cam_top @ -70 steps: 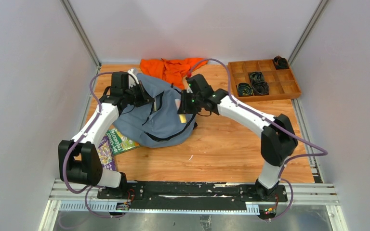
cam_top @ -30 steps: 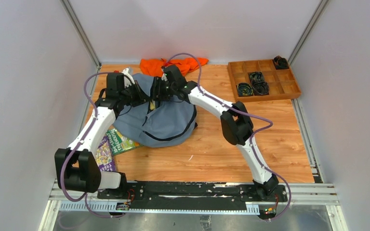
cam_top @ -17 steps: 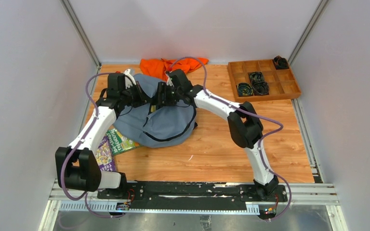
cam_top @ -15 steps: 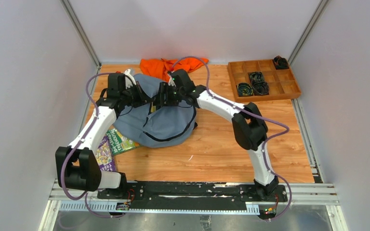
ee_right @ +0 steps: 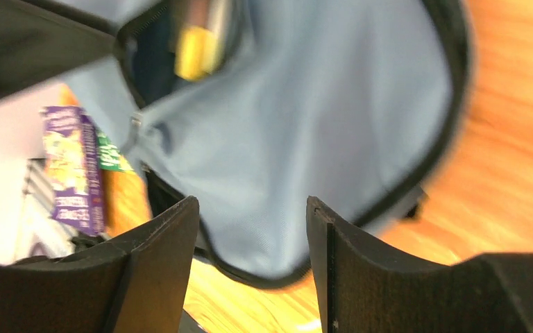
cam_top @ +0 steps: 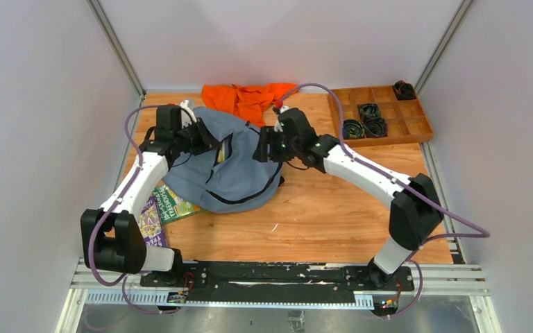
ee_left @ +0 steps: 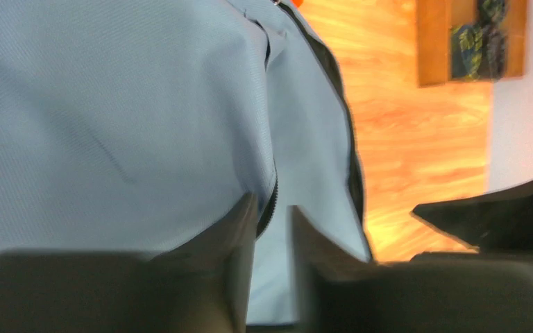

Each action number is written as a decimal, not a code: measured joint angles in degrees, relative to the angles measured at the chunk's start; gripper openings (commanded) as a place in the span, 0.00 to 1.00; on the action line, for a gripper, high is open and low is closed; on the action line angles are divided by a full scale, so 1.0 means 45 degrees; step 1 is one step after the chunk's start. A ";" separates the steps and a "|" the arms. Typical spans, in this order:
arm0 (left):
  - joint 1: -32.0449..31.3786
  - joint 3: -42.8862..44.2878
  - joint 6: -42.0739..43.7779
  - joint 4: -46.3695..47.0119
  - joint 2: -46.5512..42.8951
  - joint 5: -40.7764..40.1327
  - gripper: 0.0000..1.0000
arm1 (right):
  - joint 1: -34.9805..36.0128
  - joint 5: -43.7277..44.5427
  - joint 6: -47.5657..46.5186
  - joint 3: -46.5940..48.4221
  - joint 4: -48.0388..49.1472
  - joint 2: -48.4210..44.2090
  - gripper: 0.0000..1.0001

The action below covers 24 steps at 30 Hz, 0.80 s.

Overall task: Pack the student bag
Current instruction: Adjust the student bag at the center of the board.

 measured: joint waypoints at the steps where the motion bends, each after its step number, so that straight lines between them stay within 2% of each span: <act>1: -0.0005 0.0034 0.0165 -0.0049 0.0000 -0.0044 0.60 | -0.0112 0.0204 -0.0015 -0.0510 -0.0131 -0.0316 0.63; 2: -0.0019 0.0185 0.0160 -0.0287 0.0000 -0.0121 0.67 | -0.0291 0.0369 -0.0005 -0.1049 -0.0301 -0.0631 0.63; 8: -0.0685 0.1768 0.1384 -0.1807 -0.0058 -0.1447 0.85 | -0.2050 0.1088 0.0262 -0.3954 -0.1025 -0.2409 0.63; 11: -0.2191 0.1987 0.1943 -0.2152 -0.0432 -0.2263 0.96 | -0.2929 0.1156 0.0442 -0.4959 -0.1394 -0.3332 0.63; 13: -0.3400 0.2025 0.2297 -0.2467 -0.0568 -0.2686 0.99 | -0.3405 0.1175 0.0486 -0.5192 -0.1651 -0.3774 0.63; 17: -0.5304 0.2297 0.2720 -0.3075 -0.0180 -0.3123 1.00 | -0.4240 0.1540 0.0471 -0.5246 -0.2093 -0.4692 0.63; 24: -0.7344 0.2783 0.2880 -0.3152 0.2059 -0.3677 1.00 | -0.4823 0.2764 0.0112 -0.5523 -0.2414 -0.6280 0.63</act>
